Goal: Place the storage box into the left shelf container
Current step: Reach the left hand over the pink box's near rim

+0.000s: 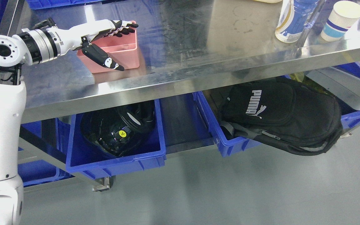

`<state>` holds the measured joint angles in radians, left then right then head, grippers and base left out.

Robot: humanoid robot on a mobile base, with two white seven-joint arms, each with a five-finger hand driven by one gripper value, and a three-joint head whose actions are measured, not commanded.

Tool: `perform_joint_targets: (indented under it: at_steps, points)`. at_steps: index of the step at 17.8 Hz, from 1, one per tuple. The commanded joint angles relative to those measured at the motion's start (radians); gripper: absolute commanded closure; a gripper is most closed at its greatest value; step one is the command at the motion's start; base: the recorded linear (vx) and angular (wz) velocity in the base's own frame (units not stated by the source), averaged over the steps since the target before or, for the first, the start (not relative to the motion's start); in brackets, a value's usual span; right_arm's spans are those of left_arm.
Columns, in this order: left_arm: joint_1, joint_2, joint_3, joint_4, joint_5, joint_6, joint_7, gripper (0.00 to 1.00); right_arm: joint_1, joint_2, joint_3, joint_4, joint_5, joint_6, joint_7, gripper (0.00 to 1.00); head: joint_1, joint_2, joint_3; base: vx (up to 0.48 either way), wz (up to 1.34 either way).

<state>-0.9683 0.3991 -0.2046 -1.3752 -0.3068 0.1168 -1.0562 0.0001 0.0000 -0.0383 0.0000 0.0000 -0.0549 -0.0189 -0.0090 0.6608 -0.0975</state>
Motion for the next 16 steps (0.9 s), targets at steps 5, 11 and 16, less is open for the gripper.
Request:
perform_joint_targets:
  at_steps: [5, 11, 16]
  points:
    - [0.005, -0.026, -0.003, 0.05, -0.021, 0.0, -0.015, 0.31, -0.018, -0.017, 0.0, -0.017, 0.0, 0.0, 0.0, 0.01, 0.0, 0.0, 0.0, 0.0, 0.0]
    - [-0.044, -0.023, 0.102, 0.033, 0.023, 0.003, -0.024, 0.3, -0.018, -0.017, 0.0, -0.017, 0.0, 0.0, 0.0, 0.01, 0.0, 0.0, 0.0, 0.0, 0.0]
    - [-0.066, -0.029, 0.137, -0.018, 0.046, 0.055, -0.028, 0.3, -0.018, -0.017, 0.0, -0.017, 0.0, 0.0, 0.0, 0.01, 0.0, 0.0, 0.0, 0.0, 0.0]
